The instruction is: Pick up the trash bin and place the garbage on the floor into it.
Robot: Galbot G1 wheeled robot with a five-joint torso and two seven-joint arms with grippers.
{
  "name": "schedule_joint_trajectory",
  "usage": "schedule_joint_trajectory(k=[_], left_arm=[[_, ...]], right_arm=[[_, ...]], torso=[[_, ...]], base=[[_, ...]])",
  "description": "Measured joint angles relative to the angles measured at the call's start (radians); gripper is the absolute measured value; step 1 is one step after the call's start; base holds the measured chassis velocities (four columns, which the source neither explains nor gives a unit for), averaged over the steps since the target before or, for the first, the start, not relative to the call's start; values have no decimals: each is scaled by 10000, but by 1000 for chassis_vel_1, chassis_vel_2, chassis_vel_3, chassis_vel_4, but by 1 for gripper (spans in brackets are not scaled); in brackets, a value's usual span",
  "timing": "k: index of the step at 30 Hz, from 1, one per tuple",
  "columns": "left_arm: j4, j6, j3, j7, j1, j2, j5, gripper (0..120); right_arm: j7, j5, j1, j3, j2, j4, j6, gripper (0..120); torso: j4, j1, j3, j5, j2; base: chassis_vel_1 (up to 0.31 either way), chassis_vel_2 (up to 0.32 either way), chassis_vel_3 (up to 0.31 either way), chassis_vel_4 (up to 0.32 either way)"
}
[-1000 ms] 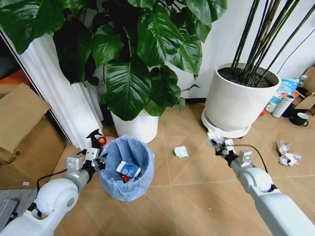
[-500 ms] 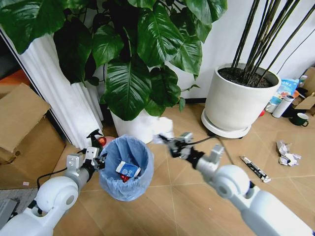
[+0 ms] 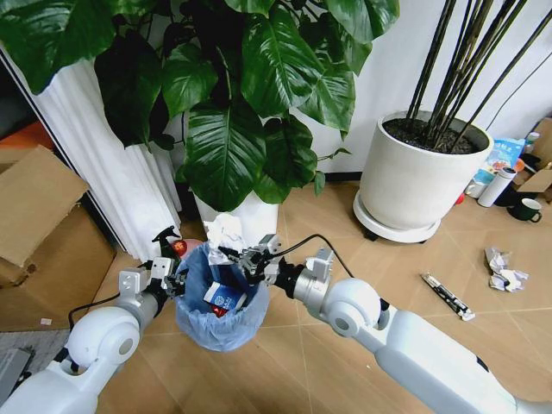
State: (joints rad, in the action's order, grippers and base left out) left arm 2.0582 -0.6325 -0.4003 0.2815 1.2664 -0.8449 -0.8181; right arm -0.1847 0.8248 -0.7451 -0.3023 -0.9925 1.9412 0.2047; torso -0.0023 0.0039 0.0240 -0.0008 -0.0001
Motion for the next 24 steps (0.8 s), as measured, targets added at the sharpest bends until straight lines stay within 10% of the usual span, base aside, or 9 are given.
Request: schedule_joint_trajectory(k=[24], left_arm=[[22,1,-115,34,68,-124,19,0]], right_arm=[[398,-312,-6,633,-120,-74,-76,95]], torso=[[3,0,0,1,0]], base=[[0,0,0,0]])
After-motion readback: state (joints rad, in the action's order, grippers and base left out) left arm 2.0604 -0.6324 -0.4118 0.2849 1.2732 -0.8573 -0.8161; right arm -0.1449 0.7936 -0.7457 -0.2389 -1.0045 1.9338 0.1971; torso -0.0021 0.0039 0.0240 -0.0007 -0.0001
